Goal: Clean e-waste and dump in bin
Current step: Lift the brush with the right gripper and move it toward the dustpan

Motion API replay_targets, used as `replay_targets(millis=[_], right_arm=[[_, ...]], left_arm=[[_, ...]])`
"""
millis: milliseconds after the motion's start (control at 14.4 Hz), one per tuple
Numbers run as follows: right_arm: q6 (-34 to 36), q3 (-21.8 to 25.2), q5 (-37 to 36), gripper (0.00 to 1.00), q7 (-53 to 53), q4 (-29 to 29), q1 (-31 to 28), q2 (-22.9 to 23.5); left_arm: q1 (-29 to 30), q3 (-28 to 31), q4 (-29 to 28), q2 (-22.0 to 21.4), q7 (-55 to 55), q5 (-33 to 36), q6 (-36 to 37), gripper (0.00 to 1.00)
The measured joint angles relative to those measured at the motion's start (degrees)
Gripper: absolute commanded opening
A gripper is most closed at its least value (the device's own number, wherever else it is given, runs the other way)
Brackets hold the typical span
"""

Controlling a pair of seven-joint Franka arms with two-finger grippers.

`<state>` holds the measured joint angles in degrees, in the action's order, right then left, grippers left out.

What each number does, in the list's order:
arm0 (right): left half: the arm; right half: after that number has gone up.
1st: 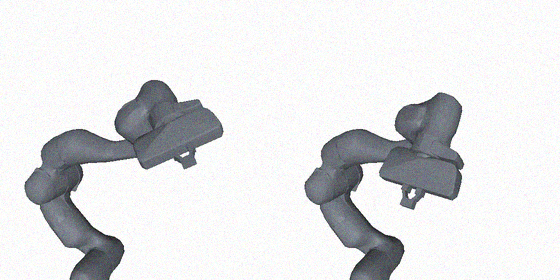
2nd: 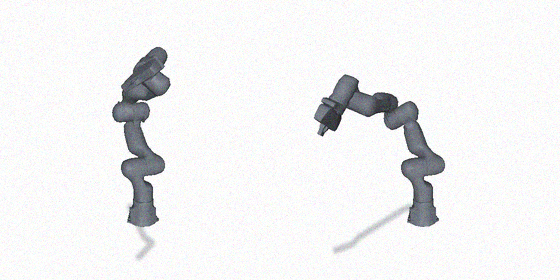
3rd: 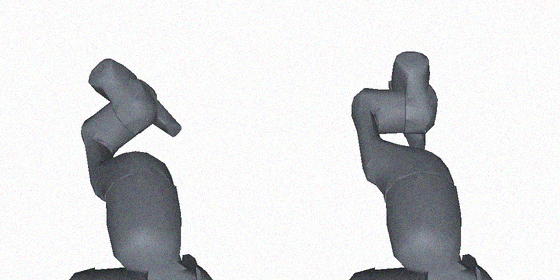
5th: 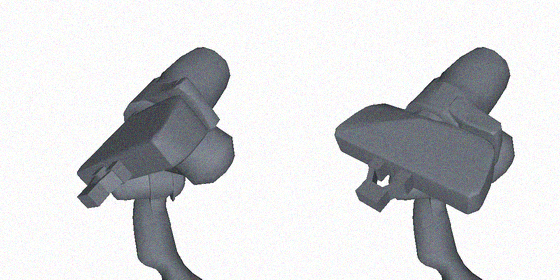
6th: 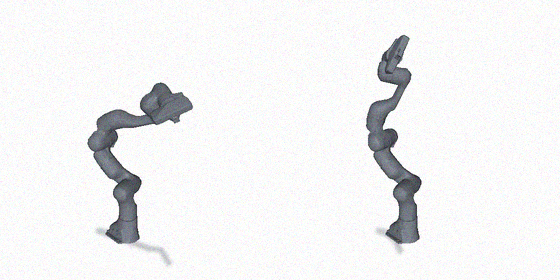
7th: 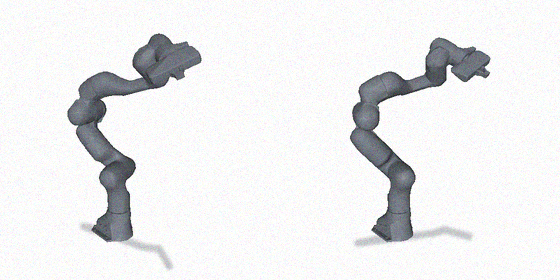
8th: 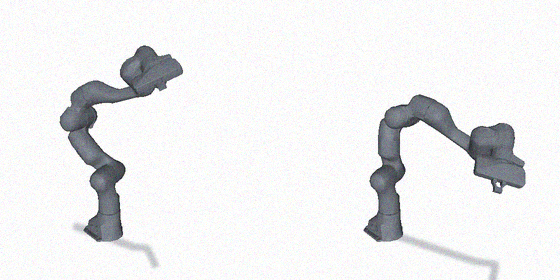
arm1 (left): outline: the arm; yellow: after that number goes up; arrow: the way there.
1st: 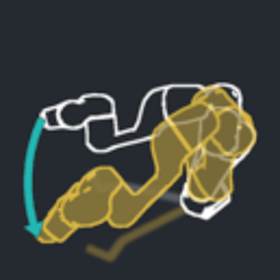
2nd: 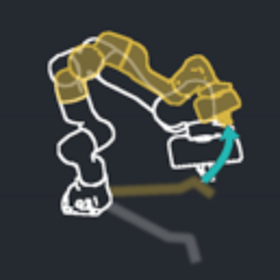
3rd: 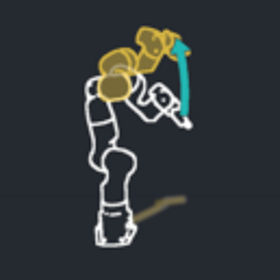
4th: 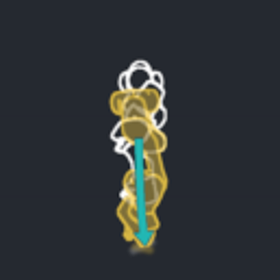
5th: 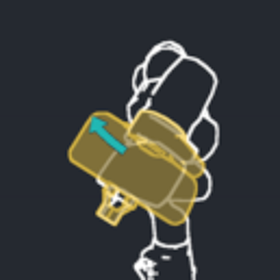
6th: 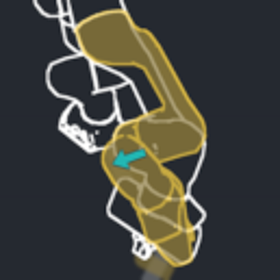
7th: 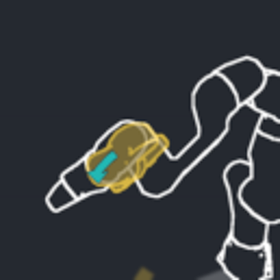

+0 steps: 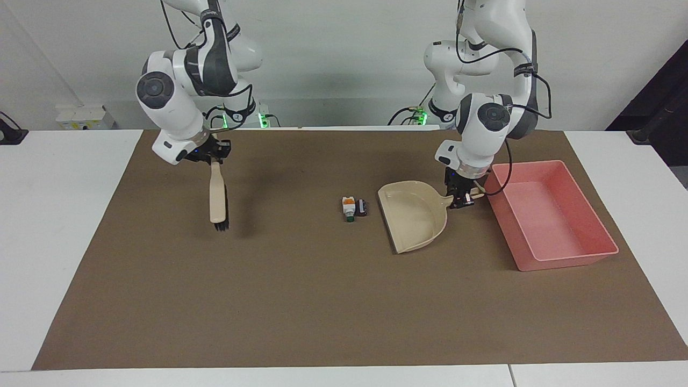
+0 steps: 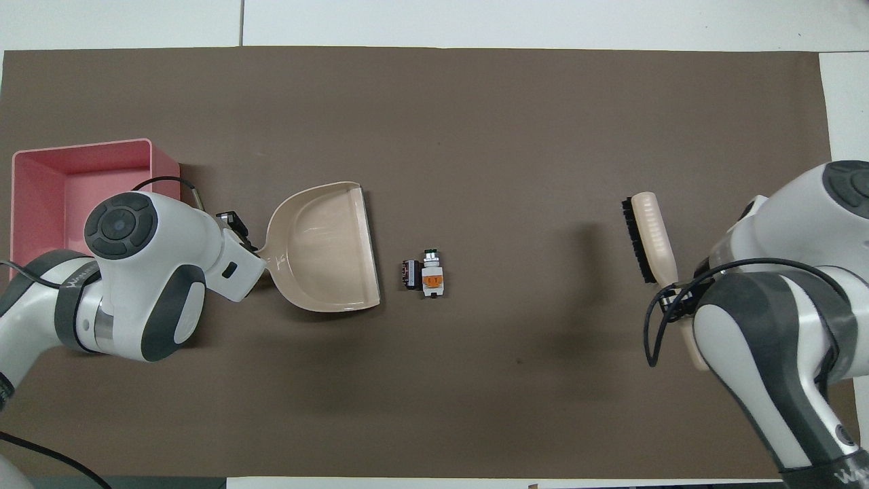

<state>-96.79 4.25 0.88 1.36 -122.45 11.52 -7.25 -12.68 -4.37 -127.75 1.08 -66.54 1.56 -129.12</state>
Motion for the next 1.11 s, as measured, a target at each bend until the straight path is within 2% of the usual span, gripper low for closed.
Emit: replay_targets(millis=[278,625,834,1112], right_arm=[[0.1,-0.2,3.7,0.00,-8.1,0.8,8.1,1.0],[-4.9,-0.3,6.2,0.00,-14.9,0.7,16.0,3.3],[-6.9,-0.3,10.1,0.00,-16.0,0.7,17.6,5.5],[-7.2,-0.1,12.9,0.00,-16.5,0.8,18.0,6.1]], left_arm=[[-4.8,-0.1,6.3,2.3,4.6,8.1,7.7,0.00],[-8.9,0.0,6.9,4.0,7.7,13.0,11.3,0.00],[-10.7,0.0,7.9,4.9,7.8,13.2,12.0,0.00],[-11.0,0.0,8.4,5.1,7.8,13.3,13.4,0.00]])
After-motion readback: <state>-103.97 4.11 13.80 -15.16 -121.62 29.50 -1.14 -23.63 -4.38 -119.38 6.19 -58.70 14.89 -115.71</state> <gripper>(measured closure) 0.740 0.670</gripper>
